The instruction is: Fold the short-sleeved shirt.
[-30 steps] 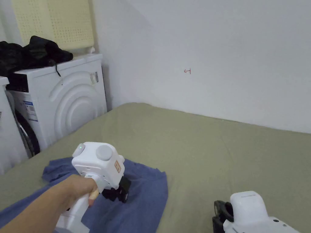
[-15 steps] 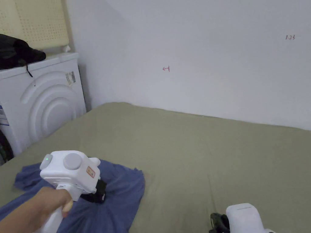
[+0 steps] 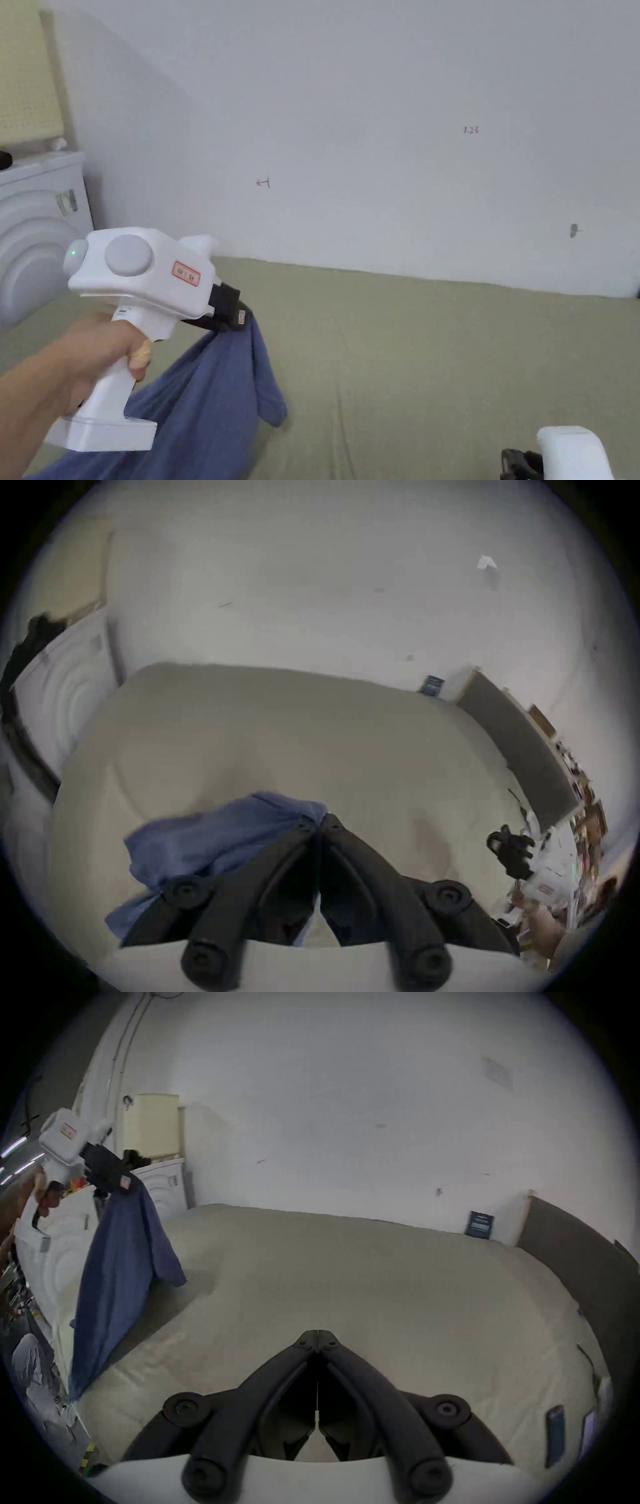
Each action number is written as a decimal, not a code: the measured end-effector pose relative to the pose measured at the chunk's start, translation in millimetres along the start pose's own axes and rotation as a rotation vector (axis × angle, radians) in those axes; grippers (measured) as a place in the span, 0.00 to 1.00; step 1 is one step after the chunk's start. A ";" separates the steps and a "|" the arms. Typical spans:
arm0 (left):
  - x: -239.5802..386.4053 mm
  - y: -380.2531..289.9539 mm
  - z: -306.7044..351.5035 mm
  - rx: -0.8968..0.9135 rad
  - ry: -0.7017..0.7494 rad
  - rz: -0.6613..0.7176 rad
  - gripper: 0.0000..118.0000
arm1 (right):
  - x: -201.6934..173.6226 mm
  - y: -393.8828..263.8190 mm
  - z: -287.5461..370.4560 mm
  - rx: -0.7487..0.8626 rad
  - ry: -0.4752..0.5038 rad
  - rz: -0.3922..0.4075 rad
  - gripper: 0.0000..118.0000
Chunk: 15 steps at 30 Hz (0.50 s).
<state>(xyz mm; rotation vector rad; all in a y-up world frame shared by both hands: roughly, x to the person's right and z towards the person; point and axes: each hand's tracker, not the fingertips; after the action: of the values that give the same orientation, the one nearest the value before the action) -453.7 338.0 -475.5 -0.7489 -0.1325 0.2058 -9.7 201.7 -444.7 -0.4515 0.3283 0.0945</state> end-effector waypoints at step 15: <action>335.6 -85.1 -103.7 -0.167 -0.565 -0.353 0.01 | 214.2 -8.6 85.1 -0.011 -0.401 -0.131 0.00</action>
<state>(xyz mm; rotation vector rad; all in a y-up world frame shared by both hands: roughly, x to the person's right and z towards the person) -96.0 286.6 -476.8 -0.8039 -0.8197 0.0642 218.4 235.4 -440.0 -0.4530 -0.0962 0.0574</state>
